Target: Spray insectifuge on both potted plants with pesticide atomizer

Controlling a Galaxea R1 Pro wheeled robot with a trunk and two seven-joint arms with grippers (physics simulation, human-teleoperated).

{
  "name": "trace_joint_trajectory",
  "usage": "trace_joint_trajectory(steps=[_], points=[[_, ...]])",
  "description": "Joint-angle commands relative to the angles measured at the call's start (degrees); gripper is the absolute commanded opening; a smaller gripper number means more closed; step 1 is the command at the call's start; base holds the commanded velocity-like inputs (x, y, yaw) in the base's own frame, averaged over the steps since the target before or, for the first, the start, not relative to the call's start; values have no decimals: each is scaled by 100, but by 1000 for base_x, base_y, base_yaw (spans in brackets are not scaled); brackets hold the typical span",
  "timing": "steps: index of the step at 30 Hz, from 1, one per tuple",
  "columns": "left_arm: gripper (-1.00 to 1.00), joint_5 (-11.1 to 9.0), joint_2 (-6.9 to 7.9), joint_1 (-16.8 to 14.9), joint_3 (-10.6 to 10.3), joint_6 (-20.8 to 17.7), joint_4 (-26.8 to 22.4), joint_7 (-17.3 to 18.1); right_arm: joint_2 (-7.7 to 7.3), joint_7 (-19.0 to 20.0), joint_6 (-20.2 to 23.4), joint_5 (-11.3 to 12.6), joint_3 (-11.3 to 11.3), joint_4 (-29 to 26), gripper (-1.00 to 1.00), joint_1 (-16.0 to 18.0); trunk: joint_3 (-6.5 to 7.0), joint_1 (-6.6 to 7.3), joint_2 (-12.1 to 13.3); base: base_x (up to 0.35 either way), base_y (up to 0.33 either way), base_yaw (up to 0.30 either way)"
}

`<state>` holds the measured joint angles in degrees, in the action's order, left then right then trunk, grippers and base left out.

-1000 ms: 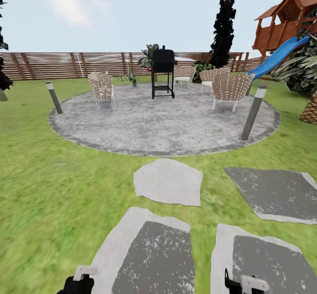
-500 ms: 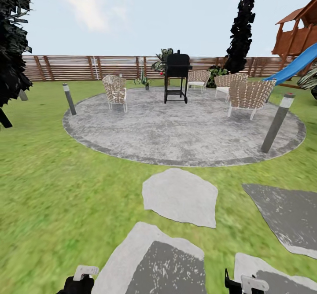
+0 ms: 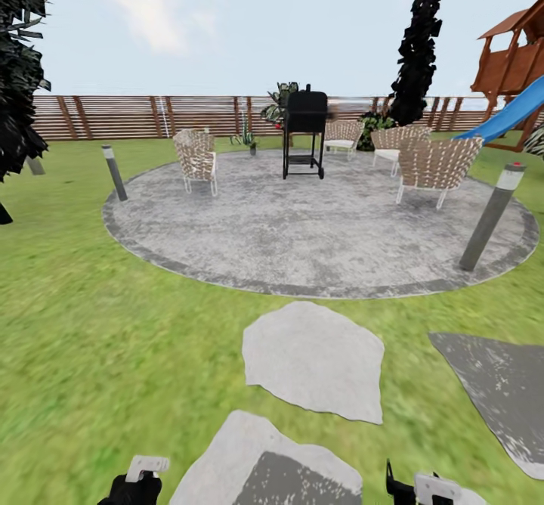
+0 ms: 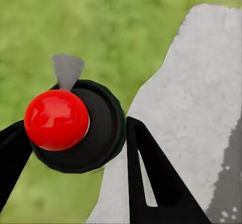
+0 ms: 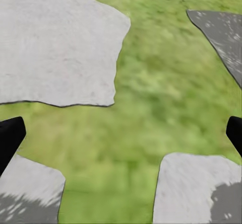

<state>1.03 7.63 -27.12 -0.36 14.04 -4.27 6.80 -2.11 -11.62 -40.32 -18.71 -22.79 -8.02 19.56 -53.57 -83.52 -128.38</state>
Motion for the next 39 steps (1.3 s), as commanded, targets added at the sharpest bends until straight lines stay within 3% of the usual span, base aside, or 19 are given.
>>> trace_joint_trajectory(steps=[1, 4, 8, 17, 39], points=[[-100, 11, 2, -4, 0, 20, 5, 14, -4, -42, -16, -62, -20, 5, 100, 7, -5, -3, -2, 338, 0, 0], [-100, 11, -7, 5, 1, 29, 5, 7, 88, -34, 15, -54, -22, 103, 100, -23, -5, -2, -2, 107, 0, 0], [-100, 3, -32, 5, 1, 24, 5, 6, 15, -34, 15, -39, -24, 232, 100, -23, -5, -2, -2, 12, 0, 0], [-100, 2, -42, 5, 1, 20, 5, 5, 14, -51, 15, -24, -29, 362, 100, -23, -5, -2, -2, 39, 0, 0], [-100, 2, -42, 5, 1, 20, 5, 5, 9, -25, 6, -52, -24, 362, 100, -23, -5, -2, -2, 330, 0, 0]])
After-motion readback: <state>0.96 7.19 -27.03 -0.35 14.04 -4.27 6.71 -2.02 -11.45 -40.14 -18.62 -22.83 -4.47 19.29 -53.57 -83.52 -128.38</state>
